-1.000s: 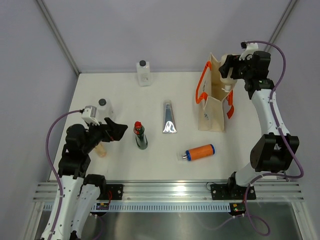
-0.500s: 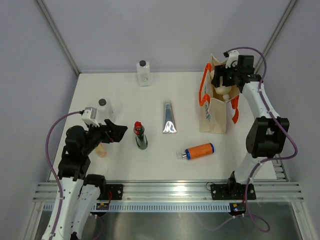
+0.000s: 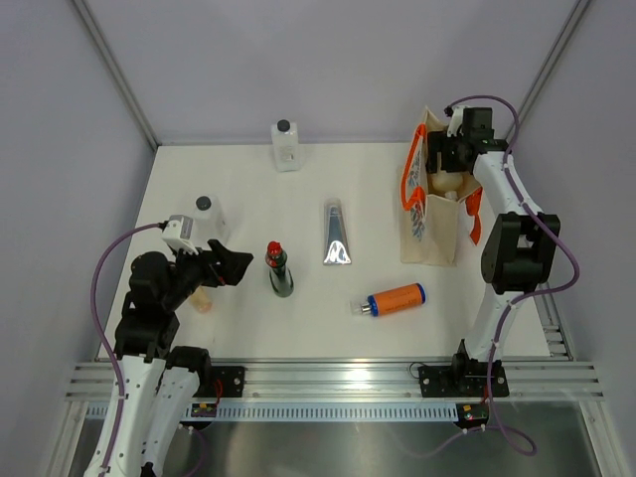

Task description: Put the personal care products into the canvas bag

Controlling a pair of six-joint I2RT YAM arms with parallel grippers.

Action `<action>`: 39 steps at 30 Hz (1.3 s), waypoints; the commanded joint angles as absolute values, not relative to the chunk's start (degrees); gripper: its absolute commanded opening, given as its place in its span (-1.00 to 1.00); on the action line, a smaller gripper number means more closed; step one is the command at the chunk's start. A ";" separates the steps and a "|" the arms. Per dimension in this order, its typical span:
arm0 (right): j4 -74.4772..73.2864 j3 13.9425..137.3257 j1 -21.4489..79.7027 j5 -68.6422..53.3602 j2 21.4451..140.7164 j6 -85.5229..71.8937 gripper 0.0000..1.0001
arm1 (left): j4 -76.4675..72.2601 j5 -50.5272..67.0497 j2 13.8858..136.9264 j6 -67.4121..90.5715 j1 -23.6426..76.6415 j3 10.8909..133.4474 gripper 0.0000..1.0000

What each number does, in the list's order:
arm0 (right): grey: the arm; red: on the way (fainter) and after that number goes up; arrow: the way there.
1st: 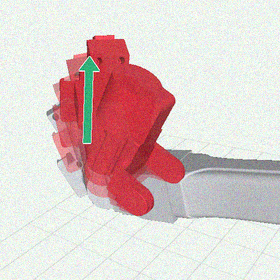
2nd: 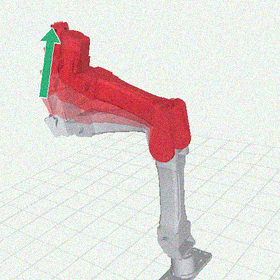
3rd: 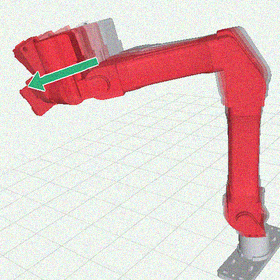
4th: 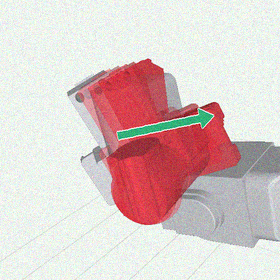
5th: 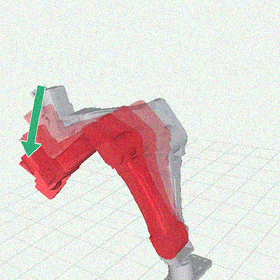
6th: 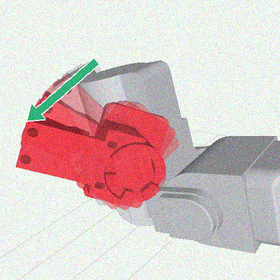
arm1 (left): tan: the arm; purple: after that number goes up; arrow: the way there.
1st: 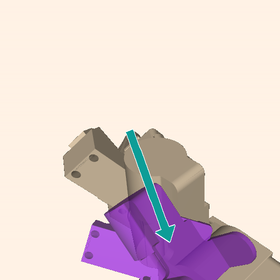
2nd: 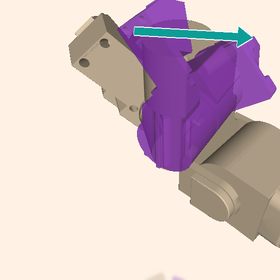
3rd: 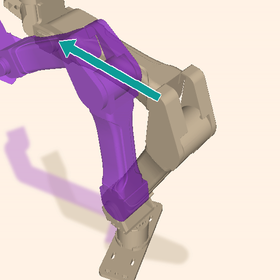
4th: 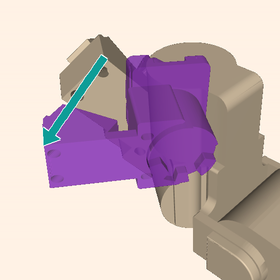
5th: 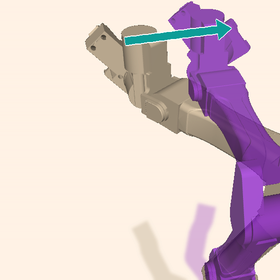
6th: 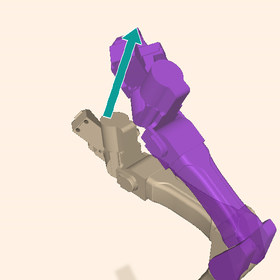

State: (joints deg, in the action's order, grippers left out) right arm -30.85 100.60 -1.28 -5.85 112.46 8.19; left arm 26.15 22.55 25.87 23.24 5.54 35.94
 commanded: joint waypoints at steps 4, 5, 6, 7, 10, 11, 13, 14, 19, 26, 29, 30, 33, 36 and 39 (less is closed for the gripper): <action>-29.35 104.32 -1.58 -8.26 105.04 9.32 0.70 | 24.26 24.61 26.28 22.59 5.27 37.00 0.98; -29.62 104.50 -1.58 -8.61 103.81 9.06 0.74 | 24.34 24.61 26.37 22.59 5.27 37.26 0.98; -30.05 104.85 -1.58 -9.48 103.28 8.88 0.75 | 24.17 24.78 26.28 22.59 5.36 37.27 0.98; -31.02 105.72 -1.58 -9.75 102.66 8.01 0.76 | 24.17 24.79 26.37 22.59 5.27 37.35 0.98; -32.34 106.78 -1.67 -11.51 100.03 6.16 0.81 | 23.91 25.13 26.19 22.68 5.36 37.53 0.98; -32.78 107.05 -1.67 -12.21 99.41 5.72 0.86 | 23.99 25.31 26.28 22.68 5.36 37.53 0.98; -33.74 108.01 -1.67 -13.53 98.70 4.14 0.93 | 23.99 25.57 26.37 22.76 5.27 37.62 0.98; -34.53 108.54 -1.67 -13.97 98.35 3.70 0.97 | 24.08 25.66 26.28 22.68 5.36 37.70 0.98; -37.79 111.44 -1.67 -16.78 97.65 0.80 0.99 | 25.40 25.75 26.02 22.06 5.36 39.02 0.98; -42.62 111.71 8.13 -9.62 94.92 -5.18 0.99 | 26.46 25.49 25.14 22.06 5.36 39.38 0.98; -42.37 108.91 14.04 10.60 94.92 -8.00 0.99 | 26.46 25.66 24.70 22.59 5.36 39.03 0.98; -41.15 107.24 14.76 17.86 94.75 -8.35 0.99 | 26.37 25.75 24.26 22.76 5.36 38.76 0.98; -34.73 98.64 15.55 25.98 93.43 -8.00 0.94 | 26.19 26.19 24.08 23.38 5.36 38.15 0.98; -32.26 96.16 15.73 28.55 94.30 -6.33 0.91 | 25.93 26.63 23.91 23.73 5.36 37.71 0.98; -31.03 94.40 15.73 27.96 95.71 -5.54 0.82 | 25.40 27.24 23.99 24.34 5.36 37.35 0.98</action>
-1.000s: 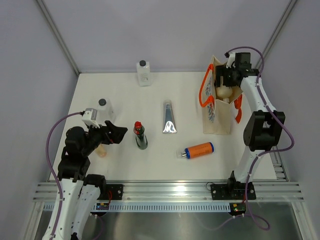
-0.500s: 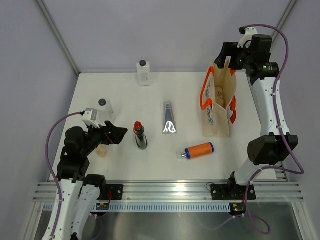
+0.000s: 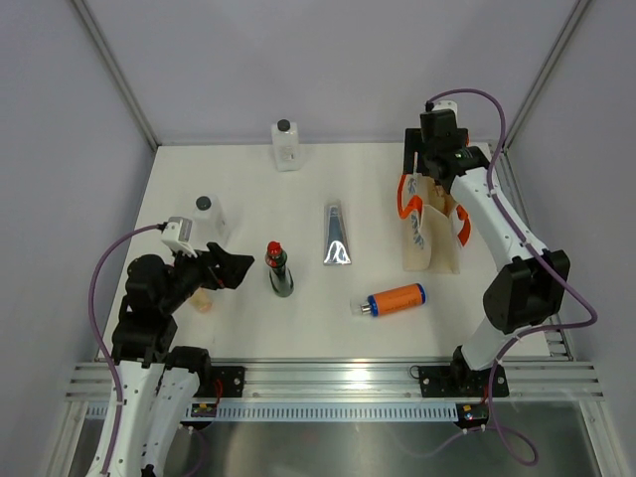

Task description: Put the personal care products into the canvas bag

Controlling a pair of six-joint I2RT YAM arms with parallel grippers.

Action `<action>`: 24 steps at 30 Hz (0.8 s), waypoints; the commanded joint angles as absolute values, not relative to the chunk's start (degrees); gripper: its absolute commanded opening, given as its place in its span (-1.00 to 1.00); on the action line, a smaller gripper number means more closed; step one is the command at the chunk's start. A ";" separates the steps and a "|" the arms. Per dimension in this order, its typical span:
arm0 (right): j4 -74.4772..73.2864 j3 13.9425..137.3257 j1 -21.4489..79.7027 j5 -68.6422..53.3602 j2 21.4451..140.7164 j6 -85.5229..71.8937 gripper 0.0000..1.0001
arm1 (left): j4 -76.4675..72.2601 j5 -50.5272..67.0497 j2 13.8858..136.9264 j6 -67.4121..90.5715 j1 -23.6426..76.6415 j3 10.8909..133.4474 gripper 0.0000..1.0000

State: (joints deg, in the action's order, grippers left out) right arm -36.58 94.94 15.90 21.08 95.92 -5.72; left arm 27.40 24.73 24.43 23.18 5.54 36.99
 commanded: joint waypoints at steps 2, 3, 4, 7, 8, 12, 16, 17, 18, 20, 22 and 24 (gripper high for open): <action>-30.94 94.22 15.73 23.94 97.11 -5.27 0.64 | 25.14 27.77 23.91 25.05 5.27 36.91 0.98; -31.11 94.48 15.73 21.99 97.55 -5.27 0.40 | 25.05 27.86 23.99 25.22 5.36 36.83 0.98; -31.64 94.83 15.73 19.97 97.91 -5.45 0.23 | 25.14 28.04 23.91 25.31 5.36 36.74 0.98; -32.95 97.20 15.73 13.81 97.56 -6.50 -0.49 | 26.54 28.13 23.73 24.53 5.27 37.00 0.98; -33.22 98.08 15.65 11.88 97.38 -6.68 -0.64 | 26.89 28.13 23.47 24.26 5.36 37.35 0.98; -36.81 106.05 15.21 7.92 97.03 -9.91 -1.00 | 28.39 27.86 23.38 23.38 5.36 37.79 0.98; -36.91 111.26 12.48 -1.82 96.85 -15.37 -1.00 | 26.99 28.65 23.47 24.43 5.36 37.18 0.98; -36.91 112.05 12.13 -2.28 97.12 -15.73 -1.00 | 26.29 29.00 23.47 24.69 5.36 37.09 0.98; -37.09 113.10 11.87 -2.02 97.55 -15.12 -1.00 | 25.84 29.26 23.55 25.31 5.36 36.65 0.98; -36.83 112.77 11.17 -3.59 98.61 -14.77 -1.00 | 25.23 30.23 23.73 25.66 5.36 36.48 0.98; -36.13 111.10 10.29 -5.44 99.49 -13.28 -0.92 | 25.05 30.93 23.82 25.66 5.36 36.21 0.98; -33.85 108.04 9.76 -8.95 99.32 -10.57 -0.57 | 25.05 31.29 23.82 25.23 5.36 36.04 0.98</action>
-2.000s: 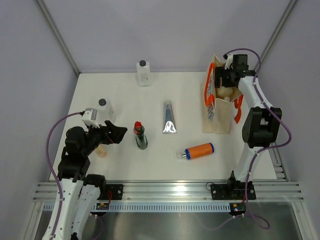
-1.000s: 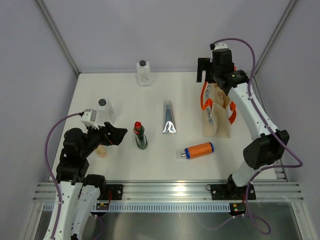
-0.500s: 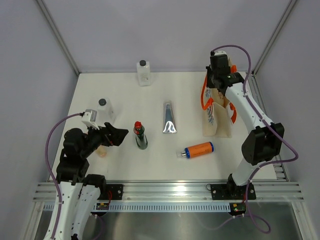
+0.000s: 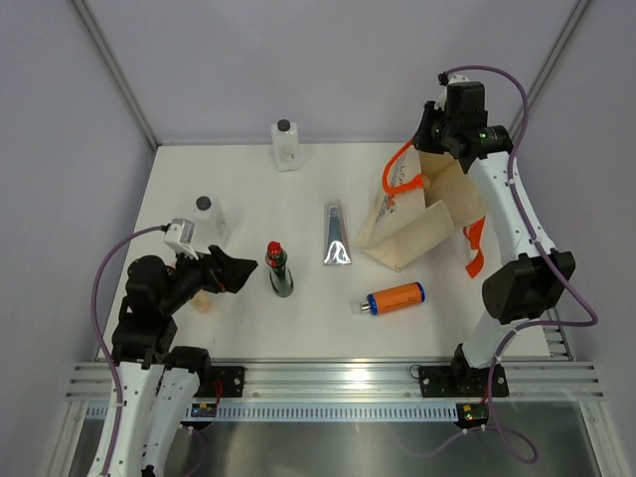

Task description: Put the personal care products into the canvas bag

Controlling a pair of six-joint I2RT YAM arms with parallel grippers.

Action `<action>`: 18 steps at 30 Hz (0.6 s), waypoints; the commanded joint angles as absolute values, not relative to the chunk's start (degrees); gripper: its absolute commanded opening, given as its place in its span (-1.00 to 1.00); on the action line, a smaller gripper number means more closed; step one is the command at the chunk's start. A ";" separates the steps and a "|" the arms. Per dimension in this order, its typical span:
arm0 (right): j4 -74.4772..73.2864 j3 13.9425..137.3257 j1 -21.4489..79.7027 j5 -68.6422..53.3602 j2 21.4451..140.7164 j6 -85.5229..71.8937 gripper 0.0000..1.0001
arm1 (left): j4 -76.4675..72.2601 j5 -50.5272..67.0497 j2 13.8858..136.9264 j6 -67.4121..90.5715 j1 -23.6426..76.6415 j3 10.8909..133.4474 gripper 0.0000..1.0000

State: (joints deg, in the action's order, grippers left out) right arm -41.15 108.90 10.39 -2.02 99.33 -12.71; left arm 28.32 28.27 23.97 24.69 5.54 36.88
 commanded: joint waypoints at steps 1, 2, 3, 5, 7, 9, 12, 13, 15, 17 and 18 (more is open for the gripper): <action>-32.97 106.89 9.67 -10.36 99.06 -9.68 -0.44 | 25.22 31.38 23.99 25.14 5.36 36.12 0.98; -32.35 105.40 9.67 -12.81 98.88 -8.71 -0.27 | 25.49 31.46 24.08 25.05 5.36 36.12 0.98; -32.08 105.12 9.67 -14.57 98.62 -6.26 0.08 | 25.66 31.64 24.08 24.87 5.36 36.21 0.98; -32.25 104.85 9.40 -19.22 98.26 -3.96 0.46 | 25.84 31.64 24.26 24.87 5.36 36.30 0.98; -33.30 105.20 9.06 -23.44 97.56 -0.54 0.73 | 25.84 31.73 24.26 24.79 5.36 36.47 0.98; -35.75 105.99 8.70 -31.17 95.73 6.28 0.84 | 25.84 31.73 24.43 24.70 5.36 36.47 0.98; -38.83 104.77 8.44 -46.10 91.86 18.21 0.93 | 25.93 31.90 24.35 24.26 5.36 36.56 0.98; -40.94 104.50 8.44 -50.84 89.24 22.54 0.94 | 26.01 31.90 24.43 24.00 5.36 36.65 0.98; -56.66 105.46 8.70 -64.21 87.20 43.79 0.96 | 26.37 31.73 24.52 23.47 5.36 36.74 0.98; -74.95 107.31 11.93 -64.18 87.19 63.86 0.98 | 26.54 31.90 24.78 23.29 5.36 37.09 0.98; -79.58 107.05 13.87 -61.72 87.54 68.86 0.97 | 26.63 31.99 24.96 23.29 5.36 37.18 0.98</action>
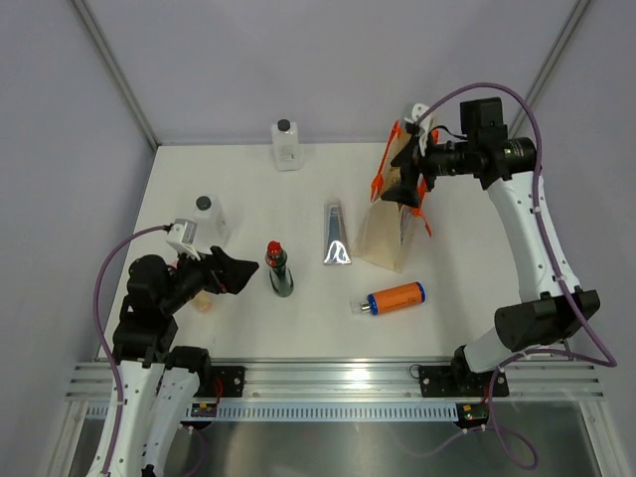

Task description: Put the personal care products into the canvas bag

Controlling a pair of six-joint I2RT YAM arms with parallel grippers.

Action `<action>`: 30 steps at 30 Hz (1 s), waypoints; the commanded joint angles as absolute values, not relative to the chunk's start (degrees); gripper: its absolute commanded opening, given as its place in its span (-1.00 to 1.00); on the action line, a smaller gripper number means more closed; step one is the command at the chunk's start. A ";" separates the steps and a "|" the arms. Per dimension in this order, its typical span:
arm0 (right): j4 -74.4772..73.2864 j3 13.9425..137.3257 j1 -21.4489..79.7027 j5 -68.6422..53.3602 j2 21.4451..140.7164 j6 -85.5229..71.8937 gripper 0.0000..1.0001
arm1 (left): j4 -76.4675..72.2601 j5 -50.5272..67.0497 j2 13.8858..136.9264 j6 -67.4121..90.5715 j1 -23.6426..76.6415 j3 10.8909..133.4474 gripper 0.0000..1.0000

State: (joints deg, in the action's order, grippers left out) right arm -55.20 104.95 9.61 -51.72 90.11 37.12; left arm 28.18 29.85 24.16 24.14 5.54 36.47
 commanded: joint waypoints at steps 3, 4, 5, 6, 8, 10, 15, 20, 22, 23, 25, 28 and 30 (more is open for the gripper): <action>-83.77 97.86 21.41 -51.26 85.27 75.76 0.93 | 27.51 31.82 25.14 23.64 5.36 38.31 0.98; -82.54 94.17 23.19 -45.67 83.95 75.67 0.93 | 28.21 32.16 25.14 23.47 5.36 38.76 0.98; -78.87 86.65 24.94 -42.66 82.46 75.24 0.94 | 28.91 32.34 25.22 23.03 5.45 39.28 0.98; -76.31 82.92 28.27 -40.02 79.31 74.45 0.95 | 29.53 32.95 25.40 22.68 5.45 40.42 0.98; -72.27 73.71 30.40 -33.77 76.57 74.53 0.97 | 31.90 32.78 26.10 21.71 6.15 41.48 0.98; -70.67 67.02 32.07 -29.04 74.01 75.06 0.99 | 33.74 31.65 25.93 21.80 6.59 42.10 0.98; -59.00 56.00 32.78 -19.17 71.98 72.51 0.99 | 35.16 27.96 25.31 24.34 6.68 40.52 0.98; -50.73 52.56 33.22 -16.17 76.89 70.06 0.99 | 33.84 27.42 24.96 26.89 6.77 39.38 0.98; -49.58 52.65 34.01 -15.39 80.32 69.44 0.99 | 33.75 26.90 25.22 27.33 6.77 39.29 0.98; -48.09 52.47 34.97 -14.95 81.38 69.17 0.99 | 33.58 27.07 25.49 27.51 6.77 39.11 0.98; -45.89 51.95 35.86 -13.20 83.75 68.56 0.96 | 33.23 27.60 25.93 27.77 6.77 38.85 0.98; -43.86 51.24 37.00 -12.57 86.04 68.21 0.80 | 32.87 28.12 26.54 27.95 6.77 38.41 0.98; -43.42 50.89 37.35 -12.57 86.31 67.94 0.63 | 32.87 28.39 26.54 28.04 6.77 38.32 0.98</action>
State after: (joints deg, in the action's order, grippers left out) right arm -46.87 51.31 36.34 -14.79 86.04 68.90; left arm 34.57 27.83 25.89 27.00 6.57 38.65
